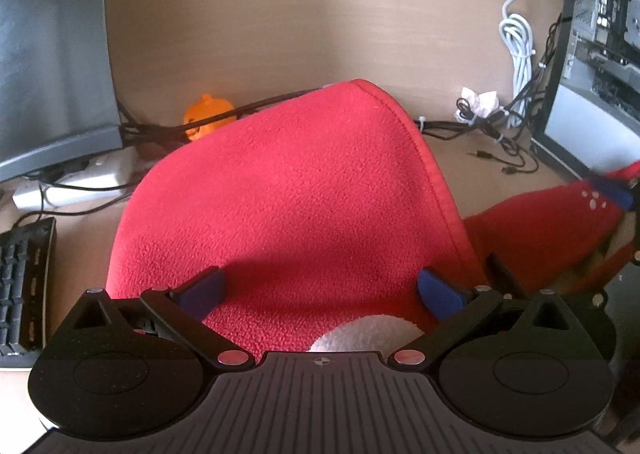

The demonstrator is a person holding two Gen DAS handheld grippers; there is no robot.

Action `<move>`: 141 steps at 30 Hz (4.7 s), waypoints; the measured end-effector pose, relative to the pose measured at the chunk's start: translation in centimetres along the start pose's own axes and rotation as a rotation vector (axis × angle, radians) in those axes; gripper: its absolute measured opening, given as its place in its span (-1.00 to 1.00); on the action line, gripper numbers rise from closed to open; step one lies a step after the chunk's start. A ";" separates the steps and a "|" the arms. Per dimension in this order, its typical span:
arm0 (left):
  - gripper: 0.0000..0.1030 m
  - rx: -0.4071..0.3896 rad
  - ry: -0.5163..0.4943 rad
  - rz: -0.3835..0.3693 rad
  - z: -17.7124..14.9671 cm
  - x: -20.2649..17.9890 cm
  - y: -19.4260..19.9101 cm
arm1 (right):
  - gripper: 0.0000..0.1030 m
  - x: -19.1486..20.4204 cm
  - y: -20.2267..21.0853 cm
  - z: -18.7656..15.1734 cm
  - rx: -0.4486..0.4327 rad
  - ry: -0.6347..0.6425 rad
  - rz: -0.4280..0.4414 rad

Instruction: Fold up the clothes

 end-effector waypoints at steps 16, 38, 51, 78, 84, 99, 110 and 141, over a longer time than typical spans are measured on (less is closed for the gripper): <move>1.00 0.001 0.002 0.008 0.0 -0.1 -0.2 | 1.00 0.0 0.6 0.7 -0.169 0.033 -0.002; 1.00 0.002 -0.001 0.007 -0.1 -0.1 -0.2 | 1.00 0.3 2.4 1.3 -0.252 0.073 -0.065; 1.00 0.002 0.000 0.008 -0.1 -0.1 -0.2 | 1.00 0.2 2.7 1.9 -0.260 0.082 -0.079; 1.00 0.002 0.000 0.007 0.0 0.0 -0.2 | 1.00 0.4 2.7 2.1 -0.256 0.080 -0.077; 1.00 0.003 0.000 0.006 0.0 0.0 -0.2 | 1.00 0.4 2.6 2.1 -0.255 0.079 -0.076; 1.00 0.010 0.013 -0.006 0.1 0.3 -0.5 | 1.00 0.7 2.4 2.3 -0.279 0.066 -0.051; 1.00 0.014 0.009 -0.013 0.3 0.6 -0.6 | 1.00 -1.5 -2.4 2.0 0.202 -0.078 0.576; 1.00 0.216 -0.088 -0.329 -7.7 -5.2 6.4 | 1.00 -11.1 -5.4 -8.5 0.590 -0.258 0.211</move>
Point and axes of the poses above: each gripper's, at about its wrist camera, not at the fingertips, and y roughly against the way its jaws point, x to its left, z to its top, the point moved 9 cm from there along -y, roughly the way its jaws point, and after that the axes turned 14 degrees about -z, right-handed, at the moved point
